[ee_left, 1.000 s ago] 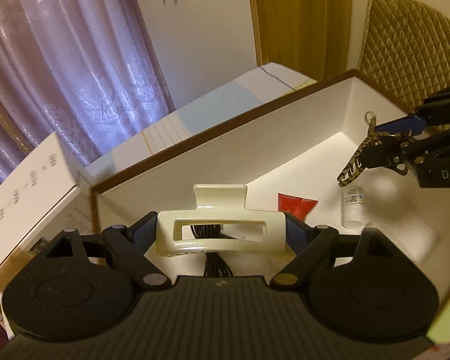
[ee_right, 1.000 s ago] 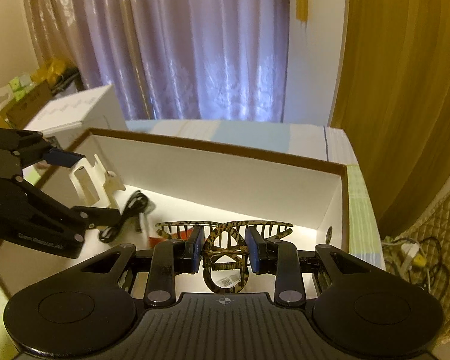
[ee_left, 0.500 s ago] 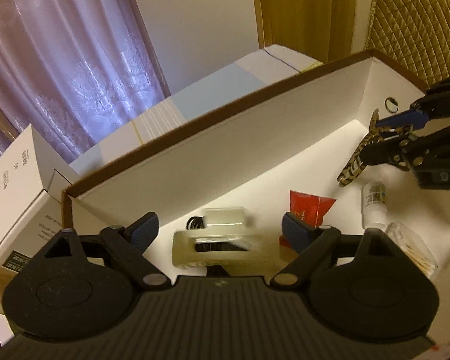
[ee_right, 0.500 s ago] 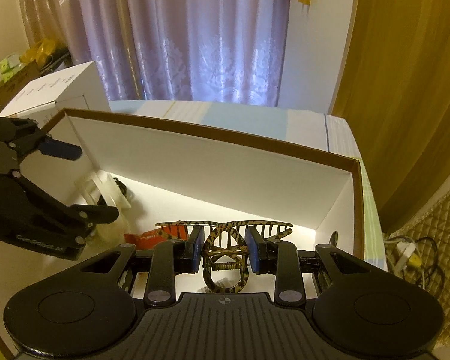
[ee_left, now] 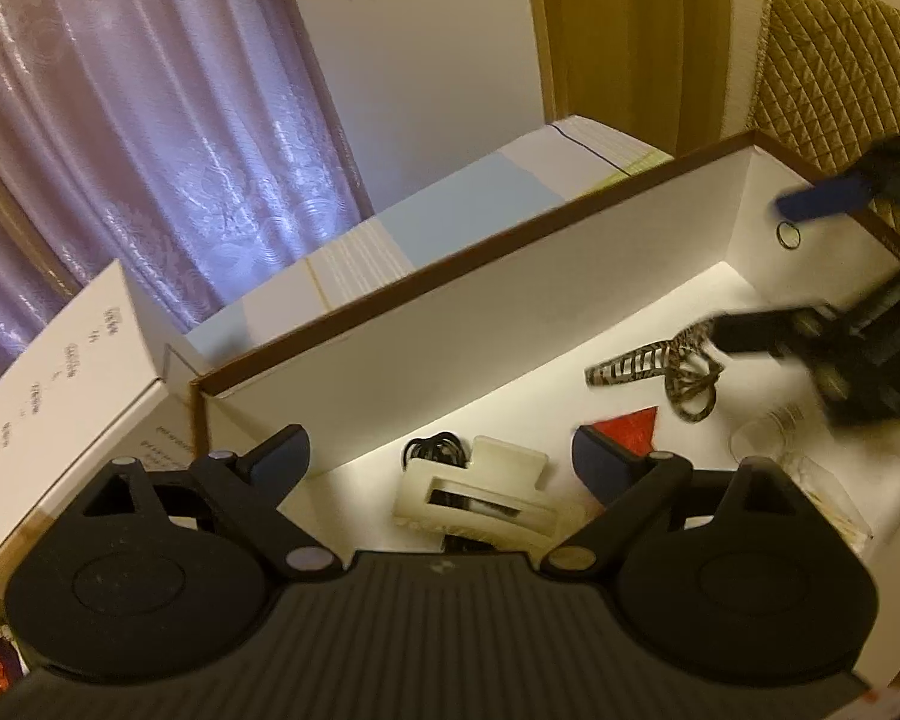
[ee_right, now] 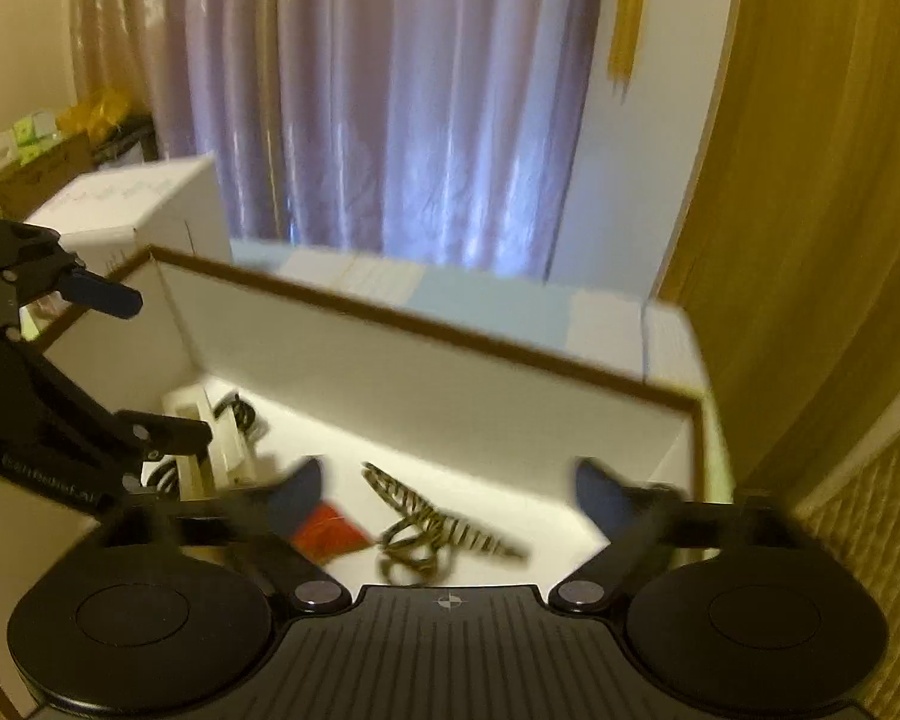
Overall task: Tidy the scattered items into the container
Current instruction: 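Carry both clips over the box and open both tools to drop them inside, then withdraw both tools from the box toward the tube and scrunchie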
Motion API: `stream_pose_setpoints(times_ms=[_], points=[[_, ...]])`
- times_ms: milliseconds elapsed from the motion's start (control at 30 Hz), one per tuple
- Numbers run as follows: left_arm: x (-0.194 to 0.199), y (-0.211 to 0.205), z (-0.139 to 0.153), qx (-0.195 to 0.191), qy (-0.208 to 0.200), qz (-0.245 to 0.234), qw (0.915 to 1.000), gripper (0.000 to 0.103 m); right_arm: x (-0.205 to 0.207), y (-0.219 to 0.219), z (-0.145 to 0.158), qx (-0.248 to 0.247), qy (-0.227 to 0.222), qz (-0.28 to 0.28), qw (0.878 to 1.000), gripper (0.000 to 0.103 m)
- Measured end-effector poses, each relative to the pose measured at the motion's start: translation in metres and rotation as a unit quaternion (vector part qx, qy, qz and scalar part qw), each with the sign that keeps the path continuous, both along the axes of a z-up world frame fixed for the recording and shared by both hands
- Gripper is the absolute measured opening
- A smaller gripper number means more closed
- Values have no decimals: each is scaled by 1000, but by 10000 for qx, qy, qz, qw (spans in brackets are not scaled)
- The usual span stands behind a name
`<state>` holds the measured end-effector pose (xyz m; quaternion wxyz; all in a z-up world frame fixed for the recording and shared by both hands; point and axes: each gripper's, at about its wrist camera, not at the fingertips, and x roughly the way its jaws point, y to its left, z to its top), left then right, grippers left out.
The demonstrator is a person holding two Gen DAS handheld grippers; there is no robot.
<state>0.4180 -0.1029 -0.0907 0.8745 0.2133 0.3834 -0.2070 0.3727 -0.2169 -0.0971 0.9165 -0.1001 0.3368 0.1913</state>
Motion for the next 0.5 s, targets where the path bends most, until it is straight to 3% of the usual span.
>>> stream_pose_setpoints(times_ms=[100,233,500], points=[[-5,8,9,-122,-14,119,9999,93,-16,-7,6,171,80,30,9998,92],[-19,15,19,-195,-15,228,9995,97,-44,-16,10,349,195,19,9992,101],[-61,15,33,-121,39,485,9987,102,-79,-20,14,381,431,-170,9982,101]])
